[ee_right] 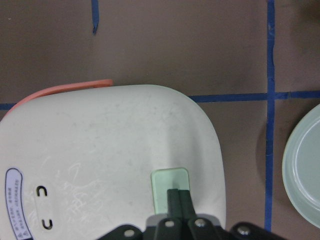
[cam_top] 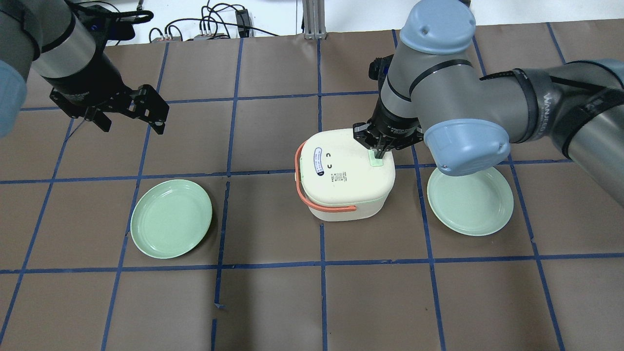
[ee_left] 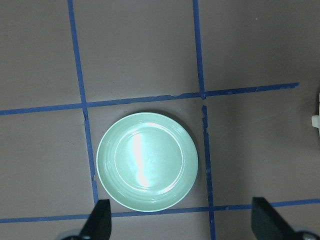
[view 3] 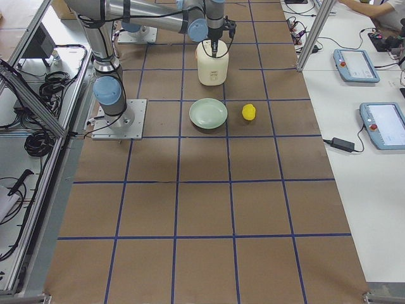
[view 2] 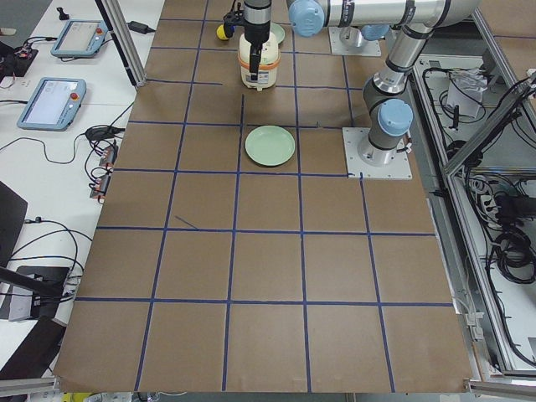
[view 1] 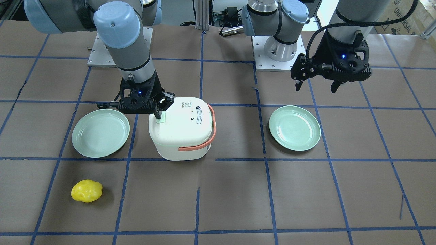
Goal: Press rice cooker button
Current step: 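Press down on the green button with the right gripper fingertips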
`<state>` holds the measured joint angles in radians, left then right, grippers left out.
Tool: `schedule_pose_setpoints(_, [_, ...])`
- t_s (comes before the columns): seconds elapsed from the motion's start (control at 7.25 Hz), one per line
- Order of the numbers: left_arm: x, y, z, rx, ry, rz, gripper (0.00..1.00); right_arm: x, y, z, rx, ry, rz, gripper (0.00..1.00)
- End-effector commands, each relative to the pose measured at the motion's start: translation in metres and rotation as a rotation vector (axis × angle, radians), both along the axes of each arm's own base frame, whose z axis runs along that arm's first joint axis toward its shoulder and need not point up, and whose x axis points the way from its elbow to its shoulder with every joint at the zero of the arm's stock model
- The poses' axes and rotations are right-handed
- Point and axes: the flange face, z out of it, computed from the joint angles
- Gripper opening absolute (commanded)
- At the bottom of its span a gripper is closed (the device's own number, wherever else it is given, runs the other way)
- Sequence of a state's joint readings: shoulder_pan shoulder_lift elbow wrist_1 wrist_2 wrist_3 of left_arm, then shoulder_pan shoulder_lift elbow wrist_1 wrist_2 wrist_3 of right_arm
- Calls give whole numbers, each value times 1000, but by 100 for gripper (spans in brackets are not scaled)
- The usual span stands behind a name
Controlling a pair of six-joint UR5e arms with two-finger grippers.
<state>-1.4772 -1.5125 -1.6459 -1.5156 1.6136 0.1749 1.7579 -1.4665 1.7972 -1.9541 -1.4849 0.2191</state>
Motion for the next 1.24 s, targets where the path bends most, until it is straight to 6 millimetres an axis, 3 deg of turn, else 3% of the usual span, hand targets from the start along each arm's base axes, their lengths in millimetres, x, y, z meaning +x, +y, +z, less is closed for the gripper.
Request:
schedule_pose_setpoints(0.0, [0,0,0,0,0,0,100,0,-1,-3,5,1,0,8])
schedule_pose_setpoints(0.69, [1,0,0,0,0,1,100,1,-2,-8,16,1,-6,8])
schedule_pose_setpoints(1.1, [1,0,0,0,0,1,100,4,-3,2,4,-24,-20,11])
